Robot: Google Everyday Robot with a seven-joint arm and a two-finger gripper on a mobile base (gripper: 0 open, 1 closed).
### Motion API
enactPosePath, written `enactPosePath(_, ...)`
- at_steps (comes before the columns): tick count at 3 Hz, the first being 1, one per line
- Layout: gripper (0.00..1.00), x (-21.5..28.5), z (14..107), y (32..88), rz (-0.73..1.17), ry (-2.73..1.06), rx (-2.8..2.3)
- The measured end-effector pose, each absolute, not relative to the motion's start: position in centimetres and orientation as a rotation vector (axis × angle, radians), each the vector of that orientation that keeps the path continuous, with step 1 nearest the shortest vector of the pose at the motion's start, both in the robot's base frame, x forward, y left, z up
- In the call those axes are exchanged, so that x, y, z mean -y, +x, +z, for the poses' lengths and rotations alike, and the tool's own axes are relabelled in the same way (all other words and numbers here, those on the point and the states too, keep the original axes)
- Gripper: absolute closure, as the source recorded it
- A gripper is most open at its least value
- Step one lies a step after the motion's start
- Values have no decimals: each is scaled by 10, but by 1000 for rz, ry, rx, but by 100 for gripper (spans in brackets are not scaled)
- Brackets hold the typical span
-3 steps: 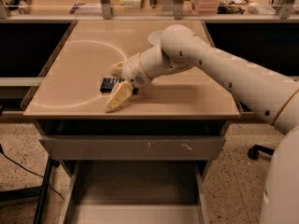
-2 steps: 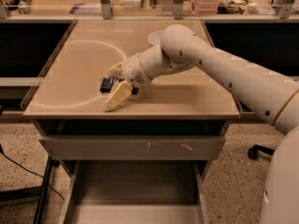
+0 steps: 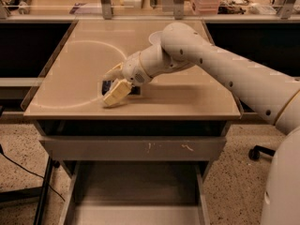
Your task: Place rxbar blueberry into middle drawer
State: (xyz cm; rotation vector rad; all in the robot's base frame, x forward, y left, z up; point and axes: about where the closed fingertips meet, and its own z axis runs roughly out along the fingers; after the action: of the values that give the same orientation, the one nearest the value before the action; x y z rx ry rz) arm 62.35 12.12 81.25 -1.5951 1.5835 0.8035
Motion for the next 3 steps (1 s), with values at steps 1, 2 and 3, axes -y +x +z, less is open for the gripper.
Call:
enactPosePath(1,100,-121,818,622,802,-1598,-1582)
enactPosePath(2,100,-121,818,622,802,-1598,-1582)
enactPosePath(3,100,-125,820,621,846,-1590,-1546)
